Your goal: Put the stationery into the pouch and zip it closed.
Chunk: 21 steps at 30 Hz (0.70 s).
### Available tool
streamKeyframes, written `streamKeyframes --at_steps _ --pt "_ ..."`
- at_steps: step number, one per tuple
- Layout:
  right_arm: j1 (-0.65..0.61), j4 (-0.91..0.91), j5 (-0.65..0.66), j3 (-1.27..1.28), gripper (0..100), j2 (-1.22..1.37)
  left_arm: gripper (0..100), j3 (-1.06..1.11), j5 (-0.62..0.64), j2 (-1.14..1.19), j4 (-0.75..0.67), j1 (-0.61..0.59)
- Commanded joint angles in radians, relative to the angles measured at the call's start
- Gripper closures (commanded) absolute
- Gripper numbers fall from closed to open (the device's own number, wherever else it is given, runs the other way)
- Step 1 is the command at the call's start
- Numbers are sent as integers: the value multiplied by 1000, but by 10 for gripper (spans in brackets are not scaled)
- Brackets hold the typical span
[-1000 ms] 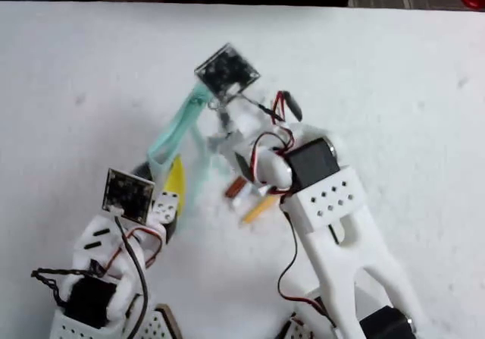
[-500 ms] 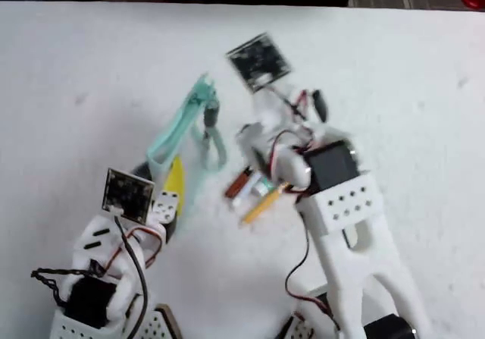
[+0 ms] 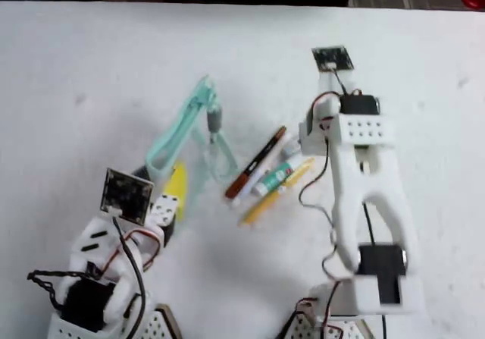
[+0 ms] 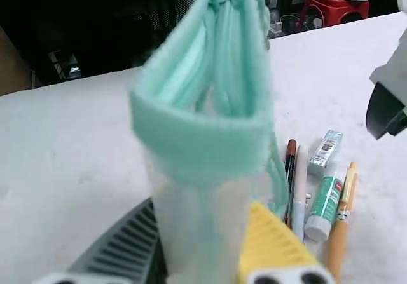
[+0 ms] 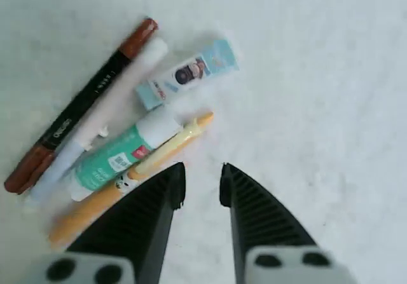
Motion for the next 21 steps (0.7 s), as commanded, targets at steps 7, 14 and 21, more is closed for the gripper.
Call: streamKeyframes --at_steps 7,14,21 --pt "5 -84 -180 -12 892 211 778 -26 78 7 43 -10" --pt "-22 -136 -221 -14 823 226 778 -26 78 7 43 -10" --pt "-35 -179 -227 -15 825 222 778 -25 78 7 37 -50"
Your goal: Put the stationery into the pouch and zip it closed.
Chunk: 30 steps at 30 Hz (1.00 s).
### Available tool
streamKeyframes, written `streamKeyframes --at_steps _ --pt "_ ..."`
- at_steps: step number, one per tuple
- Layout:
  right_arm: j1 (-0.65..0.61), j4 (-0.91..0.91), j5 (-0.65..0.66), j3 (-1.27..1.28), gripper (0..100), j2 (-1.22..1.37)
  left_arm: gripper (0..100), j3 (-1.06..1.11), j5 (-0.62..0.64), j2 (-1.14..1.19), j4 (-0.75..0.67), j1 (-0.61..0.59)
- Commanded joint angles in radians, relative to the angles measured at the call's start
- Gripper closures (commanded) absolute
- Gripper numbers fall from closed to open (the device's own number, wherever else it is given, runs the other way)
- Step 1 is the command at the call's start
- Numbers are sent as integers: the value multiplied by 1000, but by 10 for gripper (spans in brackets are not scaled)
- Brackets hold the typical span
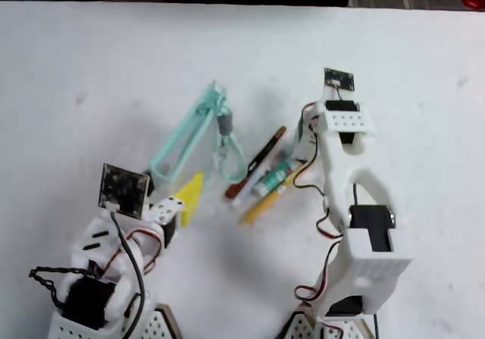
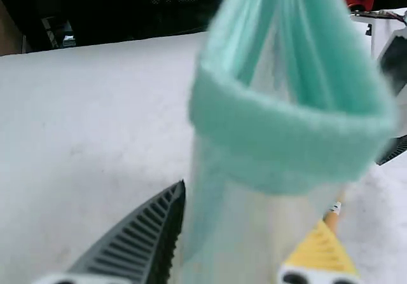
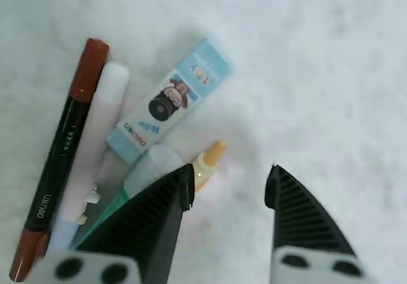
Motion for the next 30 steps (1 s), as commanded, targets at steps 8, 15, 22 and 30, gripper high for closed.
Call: streamKeyframes --at_steps 8,15,22,30 --pt "-44 -42 -9 -14 825 48 778 15 -3 5 -52 -45" --pt "-48 -41 -2 -15 826 64 778 15 -3 5 -52 -41" --pt "-73 -12 0 -11 887 65 778 15 -3 5 -52 -41" --pt "-90 33 0 -9 854 67 778 15 -3 5 -51 -44"
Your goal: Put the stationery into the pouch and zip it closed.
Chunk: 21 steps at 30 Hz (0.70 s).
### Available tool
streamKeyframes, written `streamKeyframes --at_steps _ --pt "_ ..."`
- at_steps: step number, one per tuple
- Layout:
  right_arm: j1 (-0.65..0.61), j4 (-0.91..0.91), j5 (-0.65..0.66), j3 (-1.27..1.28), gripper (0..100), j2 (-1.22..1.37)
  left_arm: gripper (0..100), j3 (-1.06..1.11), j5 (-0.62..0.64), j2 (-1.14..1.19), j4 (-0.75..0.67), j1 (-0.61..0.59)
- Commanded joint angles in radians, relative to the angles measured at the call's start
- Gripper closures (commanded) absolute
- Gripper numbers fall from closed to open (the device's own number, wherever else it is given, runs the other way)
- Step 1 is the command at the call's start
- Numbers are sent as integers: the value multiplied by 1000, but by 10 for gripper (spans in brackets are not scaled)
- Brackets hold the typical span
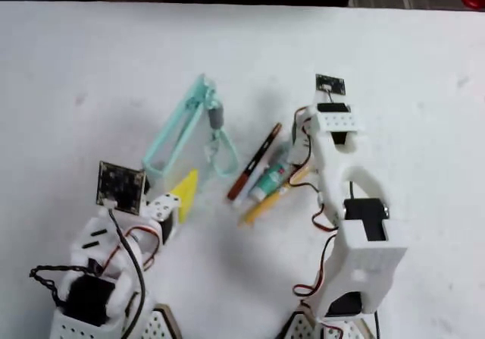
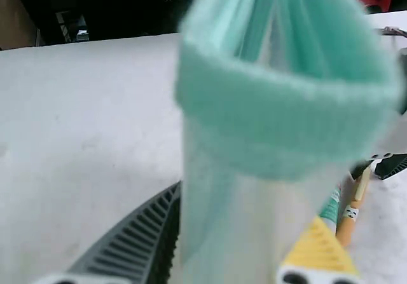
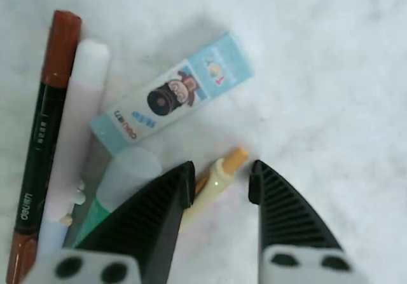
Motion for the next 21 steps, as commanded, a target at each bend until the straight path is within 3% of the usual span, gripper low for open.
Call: streamKeyframes --at_steps 1,11,16,21 --pt "-39 36 0 -6 849 -4 778 -8 -3 2 -29 -7" --pt "-65 31 2 -12 852 21 778 -8 -3 2 -26 -4" --pt "-74 36 2 -21 927 30 778 -9 -3 2 -26 -4" --pt "-79 28 2 -28 937 30 778 -9 -3 2 -26 -4"
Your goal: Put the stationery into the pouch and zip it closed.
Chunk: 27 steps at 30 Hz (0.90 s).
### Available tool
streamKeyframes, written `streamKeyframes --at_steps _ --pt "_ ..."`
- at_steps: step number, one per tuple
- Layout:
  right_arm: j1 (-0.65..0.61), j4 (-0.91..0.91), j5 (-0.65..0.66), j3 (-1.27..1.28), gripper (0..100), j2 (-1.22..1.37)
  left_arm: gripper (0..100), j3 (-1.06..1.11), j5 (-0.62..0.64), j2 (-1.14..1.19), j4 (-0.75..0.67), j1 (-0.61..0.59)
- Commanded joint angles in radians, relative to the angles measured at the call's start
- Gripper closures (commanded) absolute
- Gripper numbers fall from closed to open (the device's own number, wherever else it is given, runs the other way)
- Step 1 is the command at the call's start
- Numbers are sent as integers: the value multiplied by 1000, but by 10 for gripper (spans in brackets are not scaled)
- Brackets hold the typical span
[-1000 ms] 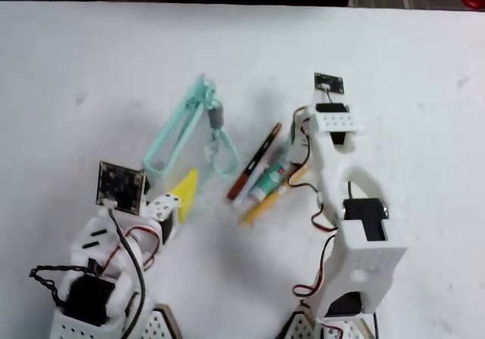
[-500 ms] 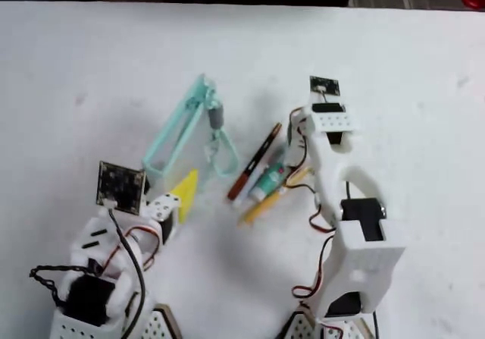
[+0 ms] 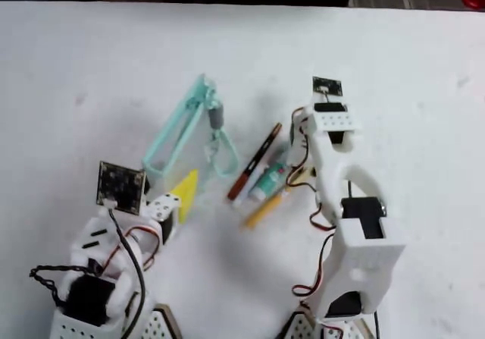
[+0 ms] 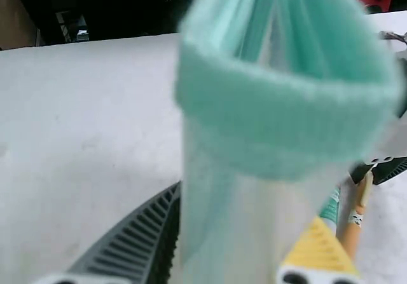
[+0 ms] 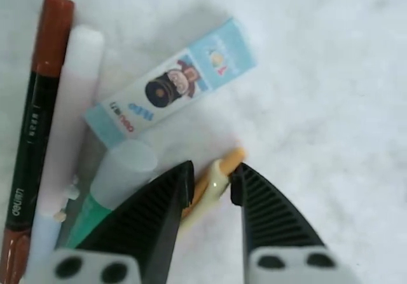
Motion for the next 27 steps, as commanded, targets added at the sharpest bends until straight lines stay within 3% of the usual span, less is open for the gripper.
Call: streamKeyframes --at_steps 1,6,16,20,25,27 --pt "-42 -4 2 -14 937 5 778 -9 -3 2 -26 -4" --pt "-33 -35 2 -20 937 -1 778 -9 -3 2 -26 -4" --pt "128 -31 0 -98 934 4 778 -8 -3 2 -25 -2" --pt "99 13 -2 -97 913 -4 778 -8 -3 2 -25 -2" --pt "-10 120 -3 -98 742 -5 778 -8 -3 2 -25 -2" --pt "-50 124 0 -97 736 -1 778 -8 -3 2 -25 -2"
